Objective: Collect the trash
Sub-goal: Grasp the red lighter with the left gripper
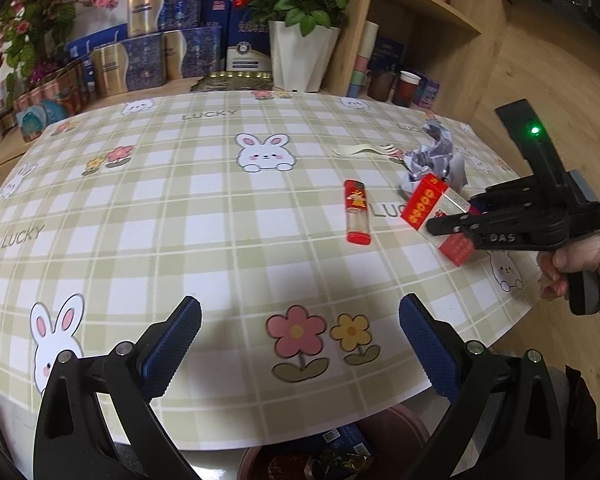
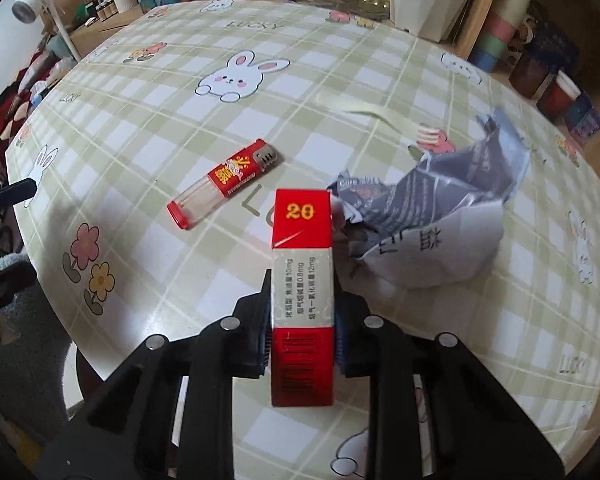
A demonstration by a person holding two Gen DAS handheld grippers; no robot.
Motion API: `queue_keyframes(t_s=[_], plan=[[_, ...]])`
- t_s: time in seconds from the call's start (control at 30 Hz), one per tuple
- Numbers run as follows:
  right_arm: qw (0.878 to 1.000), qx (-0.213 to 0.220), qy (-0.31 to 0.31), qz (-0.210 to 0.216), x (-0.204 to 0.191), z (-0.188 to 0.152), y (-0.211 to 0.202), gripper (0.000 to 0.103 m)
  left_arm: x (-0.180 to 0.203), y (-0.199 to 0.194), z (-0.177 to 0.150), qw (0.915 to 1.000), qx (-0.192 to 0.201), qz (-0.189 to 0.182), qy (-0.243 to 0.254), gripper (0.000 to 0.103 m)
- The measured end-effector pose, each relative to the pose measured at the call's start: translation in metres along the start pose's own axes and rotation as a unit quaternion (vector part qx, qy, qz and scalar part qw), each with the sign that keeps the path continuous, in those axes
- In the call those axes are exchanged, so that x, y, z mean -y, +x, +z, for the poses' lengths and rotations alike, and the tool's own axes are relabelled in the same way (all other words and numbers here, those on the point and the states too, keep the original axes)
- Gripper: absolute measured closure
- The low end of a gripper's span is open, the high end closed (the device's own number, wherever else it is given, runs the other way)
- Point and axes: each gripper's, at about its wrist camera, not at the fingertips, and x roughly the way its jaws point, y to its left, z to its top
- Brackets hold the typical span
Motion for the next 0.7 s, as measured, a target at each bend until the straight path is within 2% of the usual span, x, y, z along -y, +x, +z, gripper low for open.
queue_keyframes(t_s=[0.1, 0.23, 0.37, 0.47, 0.7], plan=[[1.0, 0.017, 0.019, 0.014, 0.002, -0.005, -0.003, 0.077, 0.005, 0.006, 0.004, 0.9999, -0.007, -0.009, 0.005, 0.007], [0.993, 0.072, 0.078, 0.041, 0.011, -0.017, -0.023, 0.078, 0.016, 0.02, 0.013, 0.9991, -0.021, -0.025, 0.026, 0.032], [0.984, 0.129, 0.109, 0.053, 0.014, -0.034, -0.043, 0.078, 0.028, 0.038, 0.025, 0.9976, -0.034, -0.03, 0.052, 0.048], [0.977, 0.154, 0.137, 0.06, 0.017, -0.047, -0.055, 0.078, 0.037, 0.056, 0.04, 0.9957, -0.052, -0.047, 0.062, 0.053], [0.967, 0.176, 0.175, 0.052, 0.024, -0.073, -0.068, 0.078, 0.049, 0.102, 0.068, 0.9931, -0.085, -0.032, 0.075, 0.056]])
